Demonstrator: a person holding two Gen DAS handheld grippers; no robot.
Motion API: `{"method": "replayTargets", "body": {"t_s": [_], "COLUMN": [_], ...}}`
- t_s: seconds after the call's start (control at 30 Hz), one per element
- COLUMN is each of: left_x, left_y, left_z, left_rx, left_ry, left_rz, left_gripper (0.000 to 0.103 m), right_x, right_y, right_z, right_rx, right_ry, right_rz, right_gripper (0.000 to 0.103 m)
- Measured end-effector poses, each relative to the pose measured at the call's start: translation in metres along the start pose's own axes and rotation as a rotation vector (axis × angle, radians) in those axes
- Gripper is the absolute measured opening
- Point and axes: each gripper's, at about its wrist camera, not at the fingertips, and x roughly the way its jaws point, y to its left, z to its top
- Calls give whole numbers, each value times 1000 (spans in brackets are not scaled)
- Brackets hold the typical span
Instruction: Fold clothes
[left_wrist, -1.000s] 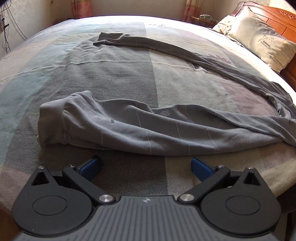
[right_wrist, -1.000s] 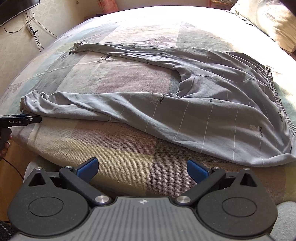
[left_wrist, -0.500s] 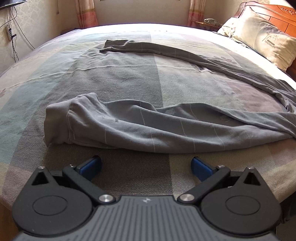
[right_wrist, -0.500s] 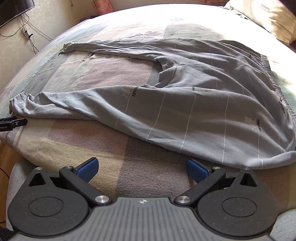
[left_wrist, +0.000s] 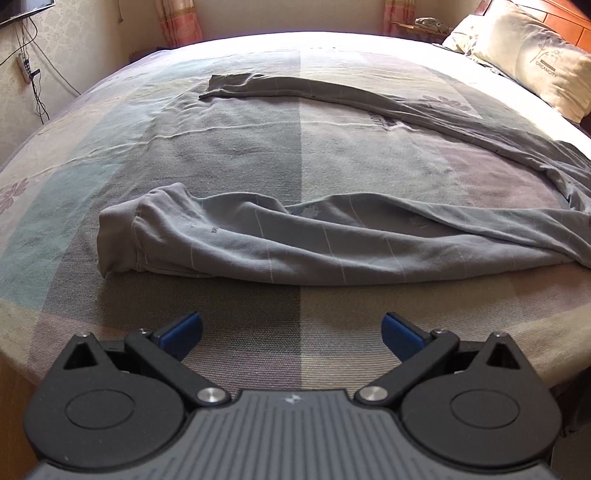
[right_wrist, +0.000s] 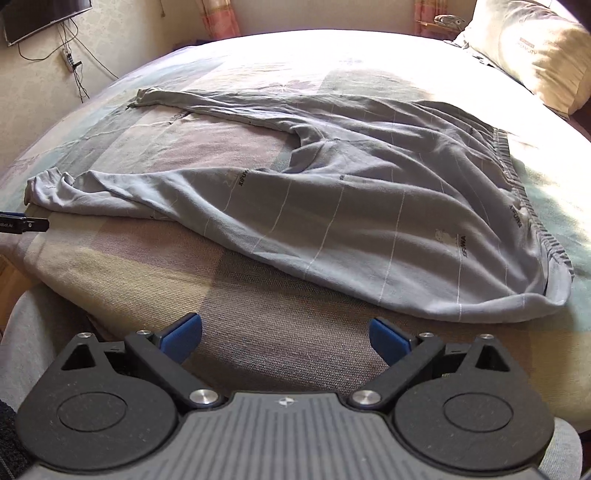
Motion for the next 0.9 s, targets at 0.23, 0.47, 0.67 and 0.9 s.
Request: {"method": "replayTargets", "body": {"t_s": [0.23,0.47,0.67,0.9], "left_x": [-28,-41,-42,-42], "left_y": [-20,-13,6,26], "left_z": [1,-2,-11,-16], "left_rx": [48,18,10,-25], "left_ry": [-59,-84,-57,-49], "left_rz": [-57,-58,1,25], "left_gripper": [102,102,102,102], "right_x": [23,87,150,191], "right_y": [47,137,215,255], "right_z": [71,145,184,181], "right_rx": [-154,-357,-532,-665], "right_ry": [-30,-26,24,99], "right_rz": [161,312,399,396], "right_gripper": [61,51,51,2]}}
